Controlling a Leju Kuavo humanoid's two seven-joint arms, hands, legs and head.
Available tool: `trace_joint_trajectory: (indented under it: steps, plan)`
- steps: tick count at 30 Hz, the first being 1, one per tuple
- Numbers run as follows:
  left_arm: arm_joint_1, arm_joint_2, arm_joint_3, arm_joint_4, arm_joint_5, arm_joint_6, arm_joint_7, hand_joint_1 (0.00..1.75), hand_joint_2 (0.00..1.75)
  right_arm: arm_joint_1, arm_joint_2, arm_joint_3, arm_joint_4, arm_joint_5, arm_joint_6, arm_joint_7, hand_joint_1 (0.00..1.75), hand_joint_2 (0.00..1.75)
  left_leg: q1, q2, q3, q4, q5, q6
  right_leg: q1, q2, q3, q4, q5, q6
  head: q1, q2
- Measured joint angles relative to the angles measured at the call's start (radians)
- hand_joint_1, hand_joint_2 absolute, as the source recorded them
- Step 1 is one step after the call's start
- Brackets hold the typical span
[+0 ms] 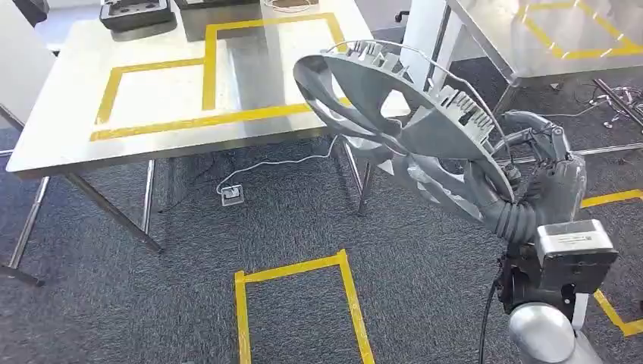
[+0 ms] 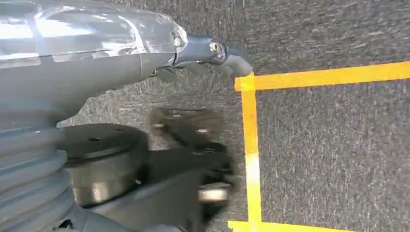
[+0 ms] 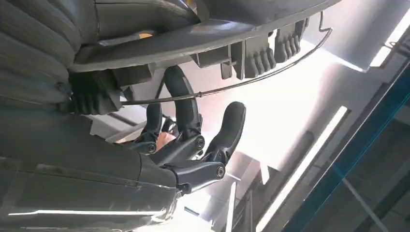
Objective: Take the parts from the cabinet and place them on the table.
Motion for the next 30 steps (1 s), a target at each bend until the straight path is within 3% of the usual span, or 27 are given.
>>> trace_joint_trajectory:
  steps: [1, 2, 3, 4, 5, 6, 7, 10, 11, 12, 14, 15, 16, 17, 19, 20, 21, 23, 24, 25, 27, 30]
  plan:
    - [0.004, 0.0, 0.0, 0.0, 0.0, 0.0, 0.0, 0.0, 1.75, 0.0, 0.0, 0.002, 0.0, 0.0, 0.0, 0.0, 1.75, 1.75, 0.001, 0.002, -0.024, -0.01, -0.014, 0.001, -0.001, 0.0, 0.016, -0.003, -0.011, 0.003, -0.004, 0.0]
    - [0.007, 0.0, 0.0, 0.0, 0.0, 0.0, 0.0, 0.0, 1.75, 0.0, 0.0, 0.003, 0.0, 0.0, 0.0, 0.0, 1.75, 1.75, 0.002, 0.004, -0.036, -0.041, -0.005, 0.001, -0.003, 0.0, 0.033, -0.004, -0.024, 0.007, -0.005, 0.0]
    - [0.009, 0.0, 0.0, 0.0, 0.001, 0.0, 0.0, 0.0, 1.75, 0.0, 0.0, 0.004, 0.0, 0.0, 0.0, 0.0, 1.75, 1.75, 0.004, 0.01, -0.035, -0.1, 0.037, 0.001, -0.006, 0.0, 0.053, -0.004, -0.04, 0.012, -0.006, 0.0]
    - [0.011, 0.0, 0.0, 0.0, 0.001, 0.0, 0.0, 0.0, 1.75, 0.0, 0.001, 0.006, 0.0, 0.0, 0.0, 0.0, 1.75, 1.75, 0.005, 0.019, -0.027, -0.169, 0.114, 0.003, -0.009, 0.0, 0.073, -0.005, -0.054, 0.02, -0.007, 0.0]
    - [0.015, 0.0, 0.0, 0.0, 0.001, 0.0, 0.0, 0.0, 1.75, 0.0, 0.0, 0.008, 0.0, 0.0, 0.0, 0.0, 1.75, 1.75, 0.006, 0.034, -0.025, -0.229, 0.234, 0.006, -0.009, 0.0, 0.084, -0.008, -0.069, 0.03, -0.01, 0.0]
    - [0.013, -0.002, 0.0, 0.0, 0.001, 0.0, 0.0, 0.0, 1.75, 0.001, 0.001, 0.011, 0.003, 0.0, 0.0, 0.001, 1.75, 1.75, 0.002, 0.041, -0.017, -0.238, 0.269, 0.01, -0.009, 0.006, 0.103, -0.003, -0.084, 0.039, -0.015, 0.0]
    - [0.013, -0.002, 0.0, 0.0, 0.002, 0.0, 0.0, 0.0, 1.75, -0.004, -0.001, 0.011, 0.001, 0.002, -0.004, 0.001, 1.75, 1.75, -0.002, 0.038, -0.01, -0.226, 0.254, 0.021, -0.008, 0.011, 0.116, -0.013, -0.092, 0.05, -0.01, 0.0]
    - [0.002, 0.0, 0.0, 0.0, 0.002, 0.0, -0.005, 0.0, 1.75, -0.005, -0.002, 0.014, -0.004, 0.007, -0.006, 0.003, 1.75, 1.75, -0.011, 0.023, -0.003, -0.214, 0.229, 0.047, -0.021, -0.003, 0.154, -0.027, -0.117, 0.068, 0.0, 0.0]
    - [-0.002, -0.001, 0.0, 0.0, 0.001, 0.0, -0.006, 0.0, 1.75, -0.005, -0.005, 0.015, -0.007, 0.01, -0.006, 0.003, 1.75, 1.75, -0.013, 0.018, 0.003, -0.215, 0.224, 0.055, -0.022, -0.001, 0.139, 0.016, -0.134, 0.068, 0.011, 0.0]
    - [-0.004, -0.002, 0.0, 0.0, 0.001, 0.0, -0.008, 0.0, 1.75, -0.004, -0.007, 0.016, -0.009, 0.011, -0.006, 0.004, 1.75, 1.75, -0.016, 0.015, 0.005, -0.215, 0.219, 0.062, -0.017, 0.003, 0.097, 0.094, -0.168, 0.064, 0.017, 0.0]
    - [-0.002, -0.006, 0.0, 0.0, 0.001, 0.0, -0.007, 0.0, 1.75, -0.003, -0.011, 0.016, -0.01, 0.013, -0.006, 0.006, 1.75, 1.75, -0.025, 0.007, 0.008, -0.215, 0.209, 0.075, -0.004, 0.007, -0.019, 0.274, -0.236, 0.057, 0.031, 0.0]
    - [0.0, -0.007, 0.0, 0.0, 0.001, 0.0, -0.004, 0.0, 1.75, -0.001, -0.012, 0.017, -0.01, 0.013, -0.006, 0.01, 1.75, 1.75, -0.032, 0.002, 0.013, -0.214, 0.203, 0.08, 0.002, 0.008, -0.074, 0.342, -0.247, 0.051, 0.036, 0.0]
    - [0.002, -0.008, 0.0, 0.0, 0.001, -0.001, -0.002, 0.0, 1.75, 0.003, -0.013, 0.017, -0.009, 0.013, -0.006, 0.012, 1.75, 1.75, -0.038, -0.003, 0.022, -0.214, 0.196, 0.084, 0.008, 0.008, -0.107, 0.361, -0.226, 0.041, 0.041, 0.0]
    - [0.003, -0.008, 0.0, 0.0, 0.001, 0.0, -0.001, 0.0, 1.75, 0.004, -0.014, 0.018, -0.009, 0.013, -0.005, 0.014, 1.75, 1.75, -0.044, -0.009, 0.034, -0.214, 0.188, 0.086, 0.016, 0.009, -0.117, 0.332, -0.175, 0.028, 0.047, 0.0]
    - [0.003, -0.009, 0.0, 0.0, 0.001, 0.0, -0.001, 0.0, 1.75, 0.003, -0.015, 0.018, -0.009, 0.014, -0.004, 0.014, 1.75, 1.75, -0.055, -0.016, 0.059, -0.216, 0.173, 0.088, 0.039, 0.012, -0.104, 0.188, -0.033, -0.007, 0.053, 0.0]
    - [0.005, -0.012, 0.0, 0.0, 0.001, -0.001, -0.001, 0.0, 1.75, 0.001, -0.016, 0.018, -0.009, 0.017, -0.003, 0.014, 1.75, 1.75, -0.055, -0.016, 0.063, -0.217, 0.167, 0.089, 0.055, 0.015, -0.104, 0.118, 0.019, -0.03, 0.054, 0.0]
    - [0.008, -0.019, 0.0, 0.001, 0.001, -0.001, 0.0, 0.0, 1.75, 0.001, -0.017, 0.018, -0.009, 0.019, -0.003, 0.015, 1.75, 1.75, -0.06, -0.017, 0.064, -0.219, 0.165, 0.086, 0.056, 0.013, -0.097, 0.124, 0.011, -0.048, 0.041, 0.0]
    - [0.011, -0.023, 0.0, 0.001, 0.001, -0.002, 0.001, 0.0, 1.75, -0.004, -0.021, 0.018, -0.009, 0.022, 0.005, 0.023, 1.75, 1.75, -0.051, -0.018, 0.061, -0.217, 0.162, 0.082, 0.064, 0.012, -0.092, 0.101, 0.021, -0.051, 0.049, 0.0]
    - [0.012, -0.023, 0.0, 0.001, 0.001, -0.002, 0.0, 0.0, 1.75, -0.004, -0.022, 0.019, -0.009, 0.021, 0.008, 0.028, 1.75, 1.75, -0.051, -0.015, 0.061, -0.218, 0.161, 0.083, 0.064, 0.012, -0.091, 0.099, 0.018, -0.039, 0.056, 0.0]
    - [0.01, -0.024, 0.0, 0.001, 0.001, -0.002, 0.0, 0.0, 1.75, -0.005, -0.023, 0.02, -0.009, 0.015, 0.009, 0.035, 1.75, 1.75, -0.052, -0.014, 0.061, -0.218, 0.159, 0.083, 0.062, 0.012, -0.09, 0.096, 0.015, -0.037, 0.056, 0.0]
    - [0.008, -0.024, 0.0, 0.001, 0.002, -0.002, 0.0, 0.0, 1.75, -0.009, -0.023, 0.021, -0.008, 0.001, 0.017, 0.044, 1.75, 1.75, -0.056, -0.011, 0.06, -0.218, 0.155, 0.083, 0.058, 0.012, -0.086, 0.089, 0.003, -0.02, 0.057, 0.0]
    - [0.009, -0.018, 0.0, 0.002, 0.004, -0.001, 0.001, 0.0, 1.75, -0.017, -0.024, 0.026, 0.0, -0.044, 0.039, 0.056, 1.75, 1.75, -0.063, -0.004, 0.06, -0.218, 0.152, 0.086, 0.052, 0.013, -0.075, 0.071, -0.017, -0.012, 0.052, 0.0]
